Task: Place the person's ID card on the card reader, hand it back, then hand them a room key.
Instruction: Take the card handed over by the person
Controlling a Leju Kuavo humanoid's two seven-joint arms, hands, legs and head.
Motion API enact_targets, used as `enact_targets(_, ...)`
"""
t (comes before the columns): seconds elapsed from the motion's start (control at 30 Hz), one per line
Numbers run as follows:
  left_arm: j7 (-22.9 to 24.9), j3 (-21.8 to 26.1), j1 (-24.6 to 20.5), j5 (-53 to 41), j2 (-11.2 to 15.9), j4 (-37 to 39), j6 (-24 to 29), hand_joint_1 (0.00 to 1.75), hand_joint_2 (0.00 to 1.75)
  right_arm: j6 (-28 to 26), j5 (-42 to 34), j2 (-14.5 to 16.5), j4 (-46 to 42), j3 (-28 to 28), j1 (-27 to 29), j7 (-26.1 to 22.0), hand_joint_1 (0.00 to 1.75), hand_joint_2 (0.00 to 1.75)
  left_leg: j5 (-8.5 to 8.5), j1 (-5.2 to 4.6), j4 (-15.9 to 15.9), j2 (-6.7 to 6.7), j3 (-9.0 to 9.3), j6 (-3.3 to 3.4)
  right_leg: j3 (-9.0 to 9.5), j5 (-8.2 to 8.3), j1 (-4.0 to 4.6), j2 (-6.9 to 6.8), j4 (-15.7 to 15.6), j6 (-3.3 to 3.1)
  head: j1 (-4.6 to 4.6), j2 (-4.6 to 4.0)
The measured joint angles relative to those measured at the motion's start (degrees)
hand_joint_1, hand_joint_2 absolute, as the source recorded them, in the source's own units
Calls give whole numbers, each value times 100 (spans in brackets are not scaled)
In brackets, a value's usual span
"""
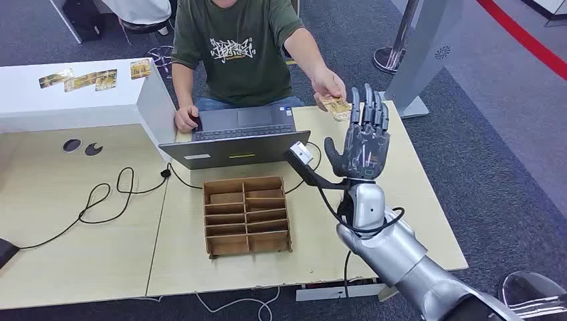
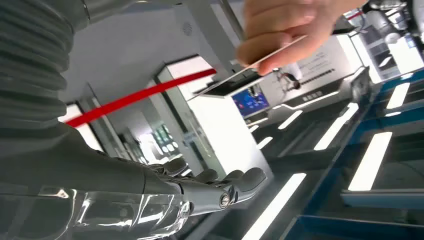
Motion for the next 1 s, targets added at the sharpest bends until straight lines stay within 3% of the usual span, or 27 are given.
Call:
enact_targets(0.2, 103, -211, -80, -93, 2, 0, -19, 0, 0, 0, -1, 278, 1204, 82, -749, -403, 0, 175, 2, 0, 0, -1, 0, 1, 0, 4, 0, 1, 2, -2, 1, -1)
enact_targets(0.4, 124, -355, -120, -114, 7, 0, -55, 0, 0, 0, 0, 543, 2026, 161, -1174, -483, 0, 175, 2, 0, 0, -3, 0, 1, -1, 5, 0, -1, 1, -2, 1, 1)
enact_targets(1.0, 124, -439, -110, -18, 38, 0, -83, 0, 0, 0, -2, 632, 2305, 357, -1259, -383, 0, 175, 2, 0, 1, 0, -1, 1, -5, 5, 0, 1, 1, -1, 1, 1)
